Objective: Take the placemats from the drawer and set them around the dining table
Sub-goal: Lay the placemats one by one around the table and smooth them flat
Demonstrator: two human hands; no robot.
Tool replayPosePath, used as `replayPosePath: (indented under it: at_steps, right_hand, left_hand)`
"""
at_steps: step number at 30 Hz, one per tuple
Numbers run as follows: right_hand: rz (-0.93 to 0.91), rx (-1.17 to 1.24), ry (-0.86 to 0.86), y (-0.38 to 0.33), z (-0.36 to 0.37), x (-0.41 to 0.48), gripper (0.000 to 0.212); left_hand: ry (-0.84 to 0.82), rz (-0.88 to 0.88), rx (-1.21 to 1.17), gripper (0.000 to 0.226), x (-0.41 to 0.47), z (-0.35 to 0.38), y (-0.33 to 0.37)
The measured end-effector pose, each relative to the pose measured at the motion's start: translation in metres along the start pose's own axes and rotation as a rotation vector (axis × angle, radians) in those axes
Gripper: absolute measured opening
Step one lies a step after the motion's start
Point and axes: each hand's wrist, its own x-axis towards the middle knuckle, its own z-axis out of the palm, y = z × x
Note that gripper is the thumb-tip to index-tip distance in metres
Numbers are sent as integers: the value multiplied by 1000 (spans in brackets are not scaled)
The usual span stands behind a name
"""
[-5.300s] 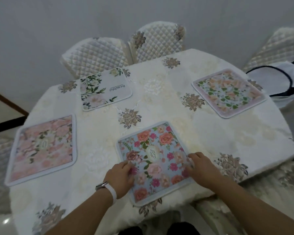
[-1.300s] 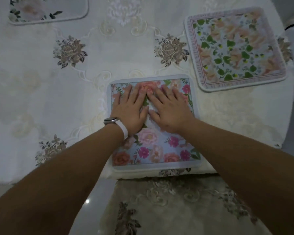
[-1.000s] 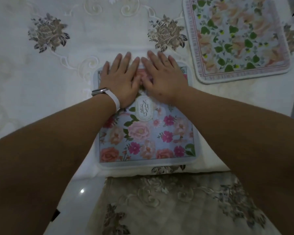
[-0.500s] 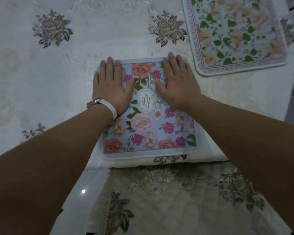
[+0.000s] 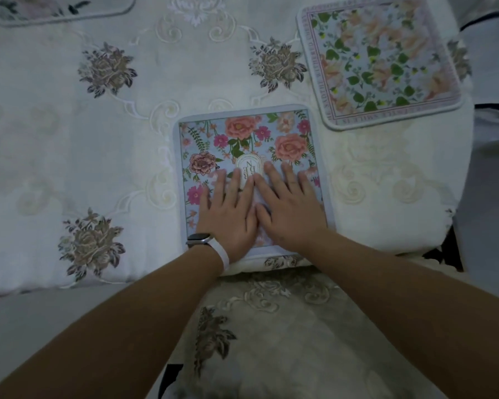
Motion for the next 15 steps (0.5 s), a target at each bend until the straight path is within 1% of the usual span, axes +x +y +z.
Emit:
replayPosePath:
  at_steps: [3,7,11,15]
  right_hand:
    - [-54,-11,-6,7,5,-13,64]
    - [-112,-40,-32,20,7,-25,71]
    - [-20,-50,-54,41,2,-37,76]
    - [114,13,-57,60,0,-46,78]
  left_hand:
    - [-26,58,0,61,-14,2,0]
    - [-38,137,32,71,-27,4,-12]
    - [-35,105,76,80,-39,4,-28]
    - [-38,52,78,82,-46,4,-39]
